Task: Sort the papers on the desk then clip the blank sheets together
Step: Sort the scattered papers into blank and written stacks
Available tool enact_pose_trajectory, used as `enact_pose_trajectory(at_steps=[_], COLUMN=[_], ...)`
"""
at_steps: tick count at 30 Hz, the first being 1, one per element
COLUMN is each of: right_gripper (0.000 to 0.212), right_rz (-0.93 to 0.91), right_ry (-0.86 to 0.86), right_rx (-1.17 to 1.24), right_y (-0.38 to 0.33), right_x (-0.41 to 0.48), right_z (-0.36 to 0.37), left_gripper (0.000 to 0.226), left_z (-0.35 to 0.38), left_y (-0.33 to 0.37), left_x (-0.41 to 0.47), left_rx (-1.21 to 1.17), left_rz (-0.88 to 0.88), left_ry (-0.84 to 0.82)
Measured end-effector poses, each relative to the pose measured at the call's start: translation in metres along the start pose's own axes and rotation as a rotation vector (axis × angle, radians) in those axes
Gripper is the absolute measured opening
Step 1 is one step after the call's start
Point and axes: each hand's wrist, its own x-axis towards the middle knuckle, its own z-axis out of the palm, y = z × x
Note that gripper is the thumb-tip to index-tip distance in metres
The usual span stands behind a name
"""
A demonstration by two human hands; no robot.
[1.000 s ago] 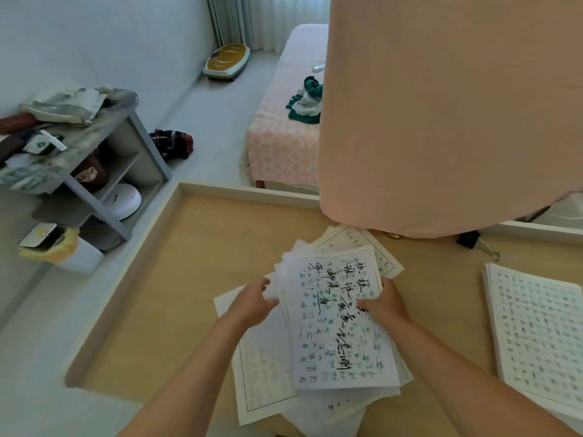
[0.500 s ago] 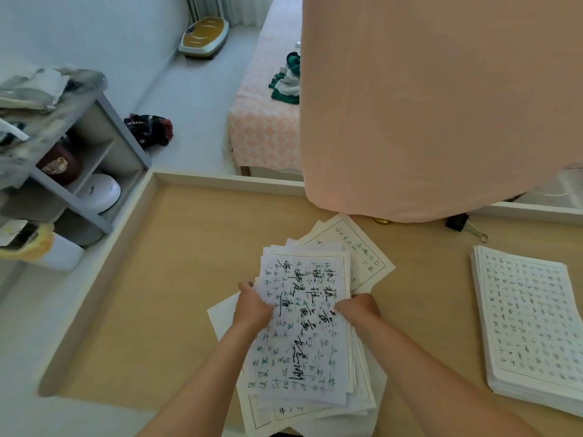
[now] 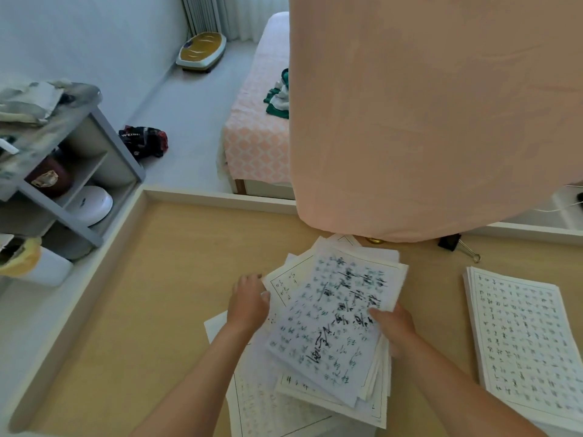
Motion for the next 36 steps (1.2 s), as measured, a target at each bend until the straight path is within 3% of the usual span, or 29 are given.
enact_pose_trajectory(at_steps=[7, 12, 15, 18, 20, 22, 24, 27, 29, 31, 34, 36], right_gripper=[0.041, 0.033, 0.028, 0.025, 0.022, 0.023, 0.025, 0.032, 0.032, 0.035, 0.048, 0.061], right_rz=[0.117, 0.099, 0.046, 0.004, 0.006, 0.02, 0.027, 0.009, -0.017, -0.029, -0.046, -0.031], right_ry=[0.257, 0.309, 0.332, 0.355, 0.334, 0.305, 0.269, 0.176, 0.13, 0.138, 0.246, 0.274], right_rx=[0.155, 0.164, 0.133, 0.132, 0.166, 0.185, 0.166, 0.072, -0.028, -0.109, -0.33, -0.471], right_y=[0.005, 0.007, 0.005, 0.003, 0.0, 0.0, 0.002, 0.006, 0.009, 0.01, 0.011, 0.006], right_x=[0.017, 0.017, 0.014, 0.013, 0.011, 0.01, 0.01, 0.005, 0.001, -0.005, -0.014, -0.024], right_z=[-0.017, -0.004, 0.003, 0.006, 0.004, 0.0, -0.003, -0.004, 0.001, 0.013, 0.035, 0.049], left_gripper=[0.065, 0.03, 0.02, 0.014, 0.005, 0.014, 0.03, 0.048, 0.032, 0.024, 0.03, 0.02], left_z=[0.014, 0.029, 0.027, 0.022, 0.017, 0.011, 0.006, 0.0, -0.004, -0.005, 0.005, 0.015], left_y=[0.037, 0.052, 0.051, 0.047, 0.043, 0.034, 0.019, -0.002, -0.005, -0.003, -0.001, 0.004], left_x=[0.046, 0.062, 0.059, 0.048, 0.035, 0.019, 0.003, -0.014, -0.022, -0.028, -0.036, -0.045], left_rx=[0.126, 0.012, 0.045, -0.08, -0.238, -0.388, -0.382, -0.111, -0.115, -0.184, -0.203, -0.155], left_rz=[0.108, -0.017, 0.0, 0.001, -0.08, -0.196, -0.273, -0.283, -0.28, -0.249, -0.153, -0.14], left_ry=[-0.2, -0.29, -0.337, -0.22, -0.104, -0.069, -0.187, -0.592, -0.698, -0.617, -0.257, -0.168])
